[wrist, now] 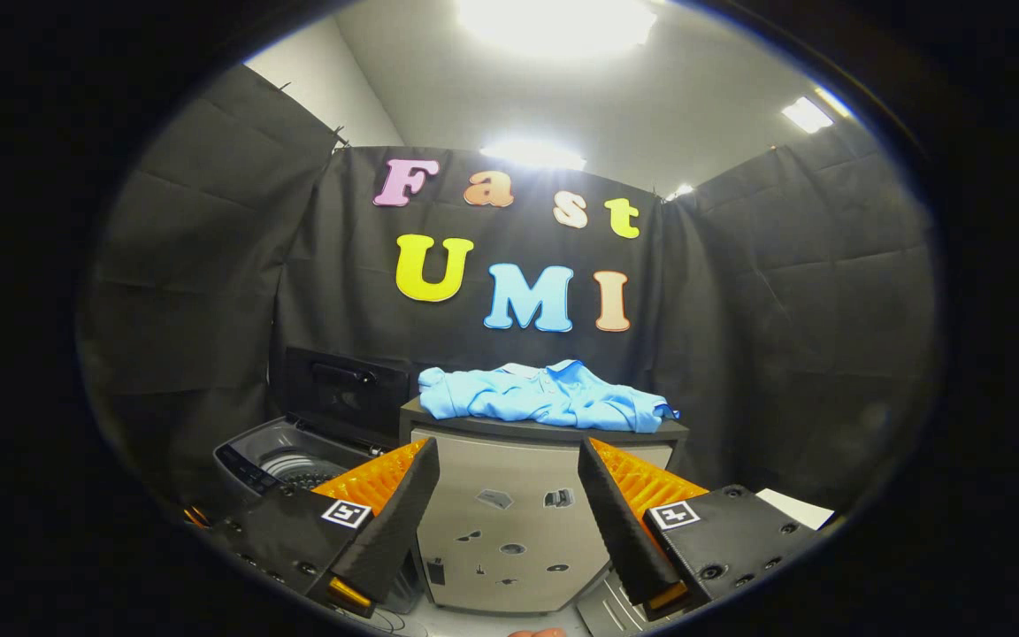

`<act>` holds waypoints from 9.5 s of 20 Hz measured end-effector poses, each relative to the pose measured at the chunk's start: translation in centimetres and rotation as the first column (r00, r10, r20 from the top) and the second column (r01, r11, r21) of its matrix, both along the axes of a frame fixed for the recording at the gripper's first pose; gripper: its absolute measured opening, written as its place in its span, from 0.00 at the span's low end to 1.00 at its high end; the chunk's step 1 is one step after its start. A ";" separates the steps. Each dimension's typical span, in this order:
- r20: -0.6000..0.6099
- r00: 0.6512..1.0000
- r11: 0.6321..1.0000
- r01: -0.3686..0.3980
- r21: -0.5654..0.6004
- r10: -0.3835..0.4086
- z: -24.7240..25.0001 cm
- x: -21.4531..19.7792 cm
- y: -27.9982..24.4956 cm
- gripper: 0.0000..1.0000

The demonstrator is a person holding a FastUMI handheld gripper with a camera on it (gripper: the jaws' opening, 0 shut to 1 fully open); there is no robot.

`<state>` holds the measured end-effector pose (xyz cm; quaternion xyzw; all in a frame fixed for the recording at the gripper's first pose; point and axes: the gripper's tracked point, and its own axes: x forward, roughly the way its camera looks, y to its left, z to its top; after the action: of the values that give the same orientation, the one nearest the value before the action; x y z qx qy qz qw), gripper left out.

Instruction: Put the clothes into the washing machine and then close the washing machine lid.

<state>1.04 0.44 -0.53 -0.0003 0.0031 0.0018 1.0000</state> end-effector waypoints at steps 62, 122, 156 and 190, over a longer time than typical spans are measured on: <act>-0.360 0.933 1.000 -0.013 -0.014 0.007 6.1 24.3 -5.5 0.98; -0.483 0.871 0.974 0.027 0.225 0.088 -3.3 30.1 -6.2 0.02; -0.036 0.952 0.918 -0.281 0.279 0.303 21.0 31.0 1.1 0.01; -0.183 0.972 0.961 -0.095 0.259 0.145 13.5 27.2 2.1 0.01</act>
<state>28.27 2.54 13.00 0.1249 0.1035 0.0632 0.9847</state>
